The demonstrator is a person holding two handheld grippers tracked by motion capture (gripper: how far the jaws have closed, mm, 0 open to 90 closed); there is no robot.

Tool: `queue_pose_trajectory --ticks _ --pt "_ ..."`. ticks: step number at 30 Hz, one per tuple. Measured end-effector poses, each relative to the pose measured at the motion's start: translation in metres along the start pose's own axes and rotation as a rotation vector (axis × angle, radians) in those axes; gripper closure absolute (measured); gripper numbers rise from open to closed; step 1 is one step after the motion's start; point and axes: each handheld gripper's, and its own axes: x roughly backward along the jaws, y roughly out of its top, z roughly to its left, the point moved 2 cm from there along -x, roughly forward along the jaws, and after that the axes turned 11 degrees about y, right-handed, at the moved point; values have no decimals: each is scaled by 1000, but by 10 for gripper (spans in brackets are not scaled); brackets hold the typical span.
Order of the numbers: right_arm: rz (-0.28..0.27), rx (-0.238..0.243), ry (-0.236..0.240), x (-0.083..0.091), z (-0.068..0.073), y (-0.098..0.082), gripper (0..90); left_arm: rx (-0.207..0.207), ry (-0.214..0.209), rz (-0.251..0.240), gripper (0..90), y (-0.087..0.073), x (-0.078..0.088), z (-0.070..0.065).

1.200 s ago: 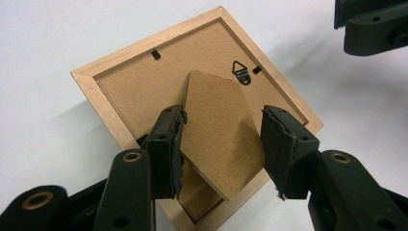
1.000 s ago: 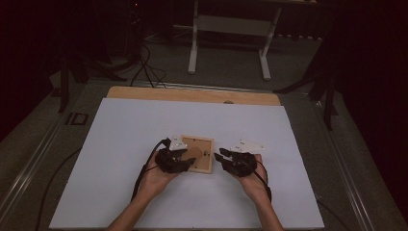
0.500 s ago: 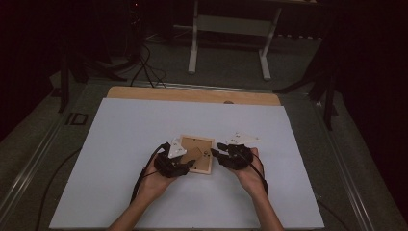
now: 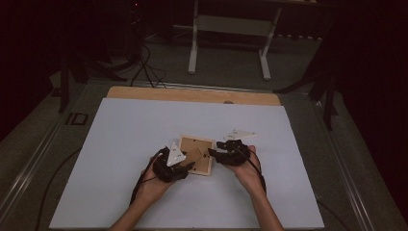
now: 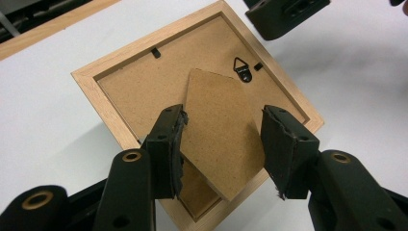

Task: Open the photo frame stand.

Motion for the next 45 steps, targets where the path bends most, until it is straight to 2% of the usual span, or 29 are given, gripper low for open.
queue_pose_trajectory --ticks 10,24,32,36,42,45 --pt "19 -14 11 -5 -2 1 476 -30 17 -24 522 -4 3 -3" --pt "19 -36 35 -7 -5 3 444 -77 52 -55 521 -10 9 -10" --pt "13 -62 65 -8 -9 2 436 -95 70 -69 520 -11 12 -12" --pt "20 -79 111 -11 -11 1 429 -117 81 -81 521 -12 14 -15" --pt "21 -81 132 -13 -11 1 426 -115 68 -74 519 -14 14 -14" --pt "19 -74 133 -12 -10 1 431 -89 45 -48 516 -15 12 -11"
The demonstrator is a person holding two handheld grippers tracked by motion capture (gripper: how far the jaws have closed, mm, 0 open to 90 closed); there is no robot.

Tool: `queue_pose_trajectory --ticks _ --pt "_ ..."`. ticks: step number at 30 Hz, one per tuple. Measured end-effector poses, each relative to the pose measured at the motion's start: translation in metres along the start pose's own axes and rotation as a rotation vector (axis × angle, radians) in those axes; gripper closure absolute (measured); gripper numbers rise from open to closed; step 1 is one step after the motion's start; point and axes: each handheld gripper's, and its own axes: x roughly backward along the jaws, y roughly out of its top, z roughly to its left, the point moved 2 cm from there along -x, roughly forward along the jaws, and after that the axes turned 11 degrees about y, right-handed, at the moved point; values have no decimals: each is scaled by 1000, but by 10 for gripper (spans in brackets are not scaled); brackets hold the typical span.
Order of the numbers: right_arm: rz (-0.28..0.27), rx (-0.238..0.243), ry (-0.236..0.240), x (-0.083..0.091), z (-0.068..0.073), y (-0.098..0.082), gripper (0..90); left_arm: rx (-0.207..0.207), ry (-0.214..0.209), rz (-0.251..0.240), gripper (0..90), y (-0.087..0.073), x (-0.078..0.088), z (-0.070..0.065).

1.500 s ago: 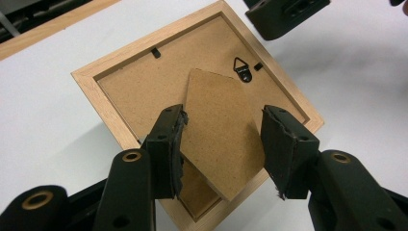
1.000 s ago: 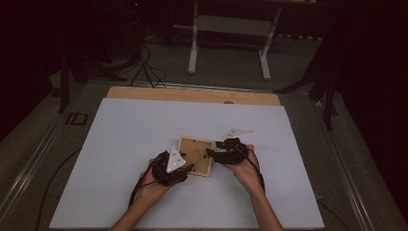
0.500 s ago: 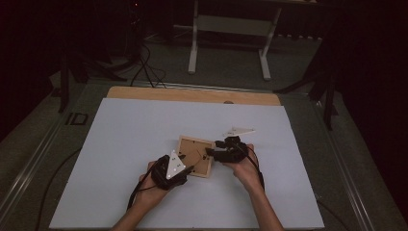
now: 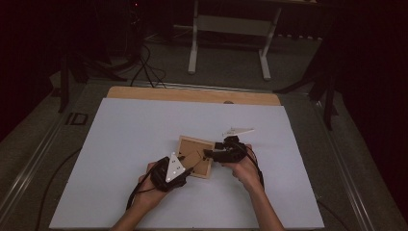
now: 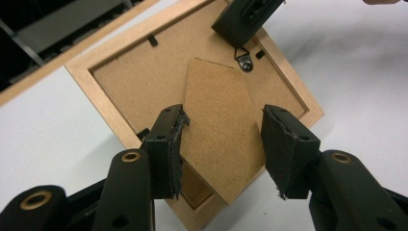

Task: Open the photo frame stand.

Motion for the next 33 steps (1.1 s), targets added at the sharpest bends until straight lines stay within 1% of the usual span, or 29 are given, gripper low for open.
queue_pose_trajectory --ticks 2,6,8,10,13,15,17,19,21,22,23,25,26,27,28,30,33 --pt "-4 7 -3 0 1 0 436 31 -34 18 506 -1 -1 3" --pt "-9 15 -5 1 2 0 441 127 -116 44 488 -2 -6 9" --pt "-10 20 -5 1 3 0 443 150 -143 53 489 -2 -6 11" --pt "-10 25 -8 2 4 0 449 172 -162 56 494 -2 -7 13" --pt "-10 39 -12 3 5 1 457 227 -196 56 508 0 -6 17" --pt "-11 43 -12 3 7 1 459 260 -206 60 513 0 -6 21" --pt "-14 52 -13 4 7 1 463 281 -211 76 525 0 -7 25" --pt "-12 55 -17 4 8 1 468 292 -222 97 536 -2 -9 27" --pt "-17 61 -17 5 9 1 474 308 -236 109 544 -3 -10 28" --pt "-17 62 -16 5 9 1 476 308 -241 111 553 -3 -10 28" --pt "-18 66 -16 5 10 1 478 306 -250 116 568 -2 -11 28" --pt "-20 71 -13 6 11 2 481 282 -265 123 610 0 -11 26" --pt "-20 72 -12 7 11 2 482 269 -262 126 632 1 -10 26" --pt "-20 71 -11 7 12 2 484 259 -264 129 635 2 -10 26" --pt "-20 72 -11 7 12 2 486 257 -266 127 642 3 -9 26" --pt "-20 76 -12 8 13 2 488 268 -276 126 659 3 -9 28" --pt "-23 79 -14 9 14 2 490 273 -272 121 675 3 -8 28"
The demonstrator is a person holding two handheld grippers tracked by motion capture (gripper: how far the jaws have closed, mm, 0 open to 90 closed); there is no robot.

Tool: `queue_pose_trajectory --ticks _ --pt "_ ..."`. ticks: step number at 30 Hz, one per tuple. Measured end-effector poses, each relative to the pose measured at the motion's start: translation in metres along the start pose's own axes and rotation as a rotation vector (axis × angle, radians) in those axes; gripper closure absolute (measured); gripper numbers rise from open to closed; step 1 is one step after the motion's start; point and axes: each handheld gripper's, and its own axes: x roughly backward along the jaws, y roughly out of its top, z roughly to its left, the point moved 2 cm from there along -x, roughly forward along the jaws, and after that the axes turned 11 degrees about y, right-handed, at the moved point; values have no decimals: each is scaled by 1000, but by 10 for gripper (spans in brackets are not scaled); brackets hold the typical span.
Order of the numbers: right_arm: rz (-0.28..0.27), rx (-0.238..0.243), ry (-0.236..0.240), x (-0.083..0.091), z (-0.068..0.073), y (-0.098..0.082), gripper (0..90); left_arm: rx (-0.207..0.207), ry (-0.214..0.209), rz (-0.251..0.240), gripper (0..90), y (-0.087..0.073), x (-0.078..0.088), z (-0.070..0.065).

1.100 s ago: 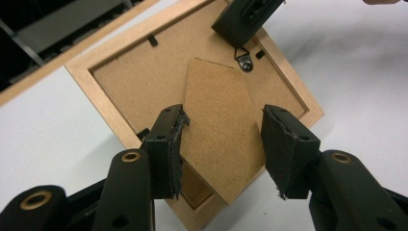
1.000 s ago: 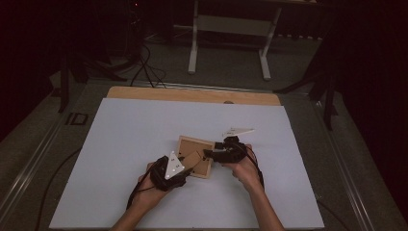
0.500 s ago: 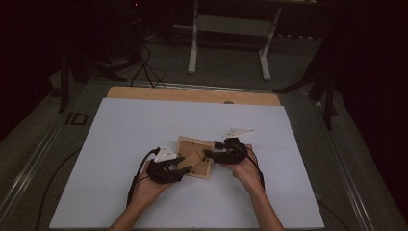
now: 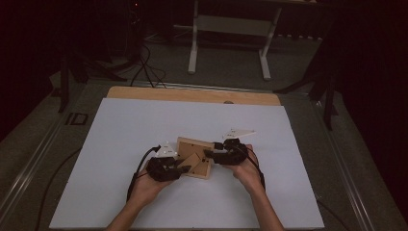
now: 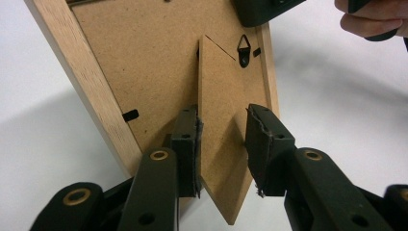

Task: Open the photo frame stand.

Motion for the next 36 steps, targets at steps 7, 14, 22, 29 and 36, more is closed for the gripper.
queue_pose_trajectory --ticks 7,14,22,29,36 --pt "-24 13 -9 6 1 3 538 -9 22 -11 701 3 0 0" --pt "-35 12 -29 7 1 5 559 -21 47 -11 701 6 -3 -1" --pt "-44 34 -49 8 5 11 558 -43 88 -4 715 7 -8 -2" --pt "-41 45 -60 7 6 14 552 -41 103 -1 728 9 -12 0" --pt "-51 38 -37 7 7 15 512 -49 117 5 738 7 -15 -2"
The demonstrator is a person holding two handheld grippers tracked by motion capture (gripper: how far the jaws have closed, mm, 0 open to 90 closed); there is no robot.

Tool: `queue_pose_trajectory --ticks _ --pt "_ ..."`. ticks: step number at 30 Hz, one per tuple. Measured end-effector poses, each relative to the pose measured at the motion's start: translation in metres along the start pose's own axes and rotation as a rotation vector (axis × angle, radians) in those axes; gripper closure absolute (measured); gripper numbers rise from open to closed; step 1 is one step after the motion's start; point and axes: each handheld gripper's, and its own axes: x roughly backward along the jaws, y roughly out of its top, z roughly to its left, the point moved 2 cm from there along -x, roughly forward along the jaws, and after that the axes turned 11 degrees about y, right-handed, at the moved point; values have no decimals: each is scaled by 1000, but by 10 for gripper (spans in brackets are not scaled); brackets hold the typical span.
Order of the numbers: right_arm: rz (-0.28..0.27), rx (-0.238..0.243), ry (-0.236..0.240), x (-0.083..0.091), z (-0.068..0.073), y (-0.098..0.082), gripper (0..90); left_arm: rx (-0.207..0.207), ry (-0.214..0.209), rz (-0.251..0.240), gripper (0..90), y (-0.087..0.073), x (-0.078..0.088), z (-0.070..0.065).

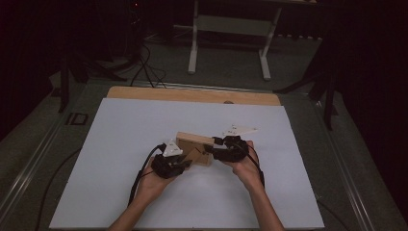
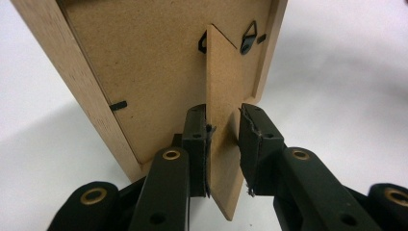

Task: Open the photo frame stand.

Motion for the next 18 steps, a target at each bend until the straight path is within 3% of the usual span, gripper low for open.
queue_pose_trajectory --ticks 18 --pt "18 34 16 3 9 -4 494 -23 -8 7 752 -5 -2 -1"
